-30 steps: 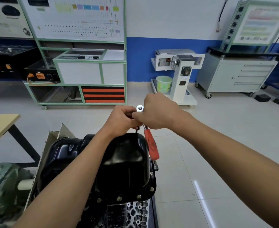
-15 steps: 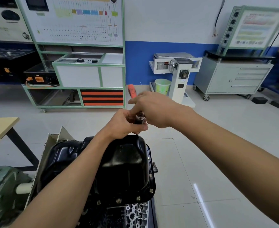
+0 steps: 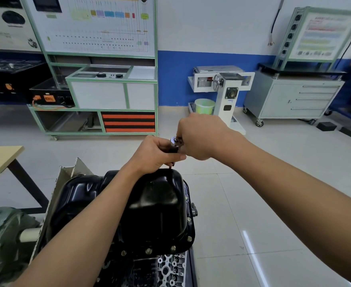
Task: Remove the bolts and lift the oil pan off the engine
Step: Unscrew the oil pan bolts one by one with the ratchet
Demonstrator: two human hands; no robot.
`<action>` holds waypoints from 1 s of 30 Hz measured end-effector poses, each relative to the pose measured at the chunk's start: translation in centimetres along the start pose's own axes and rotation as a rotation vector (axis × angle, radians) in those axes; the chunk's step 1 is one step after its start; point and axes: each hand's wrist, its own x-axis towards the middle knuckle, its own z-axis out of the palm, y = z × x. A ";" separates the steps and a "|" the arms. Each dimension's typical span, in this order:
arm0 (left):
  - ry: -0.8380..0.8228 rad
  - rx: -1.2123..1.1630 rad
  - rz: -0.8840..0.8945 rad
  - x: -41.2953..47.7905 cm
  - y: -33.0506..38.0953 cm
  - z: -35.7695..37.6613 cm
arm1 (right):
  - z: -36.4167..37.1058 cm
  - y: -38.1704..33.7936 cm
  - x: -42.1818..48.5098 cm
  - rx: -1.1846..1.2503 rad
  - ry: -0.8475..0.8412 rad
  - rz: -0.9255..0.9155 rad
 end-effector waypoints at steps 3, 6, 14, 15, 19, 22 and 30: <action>-0.005 0.039 0.033 -0.1 0.1 -0.1 | -0.2 -0.1 -0.1 0.161 -0.118 0.059; 0.036 0.044 0.024 0.0 0.2 -0.1 | 0.0 -0.8 -0.1 0.359 -0.228 0.121; 0.018 0.018 0.045 -0.3 0.2 0.2 | 0.2 -0.8 -0.2 0.142 -0.116 0.106; 0.017 0.013 0.041 -0.3 0.2 0.2 | 0.1 -0.6 -0.3 0.116 -0.080 0.088; -0.007 -0.007 0.009 -0.3 0.3 0.3 | 0.5 0.2 0.1 0.111 -0.089 -0.073; -0.039 0.015 0.019 -0.2 0.1 0.1 | 0.8 0.6 0.3 0.182 -0.095 -0.213; -0.136 0.020 0.008 0.0 0.2 -0.3 | 1.0 1.4 0.5 0.263 -0.106 -0.323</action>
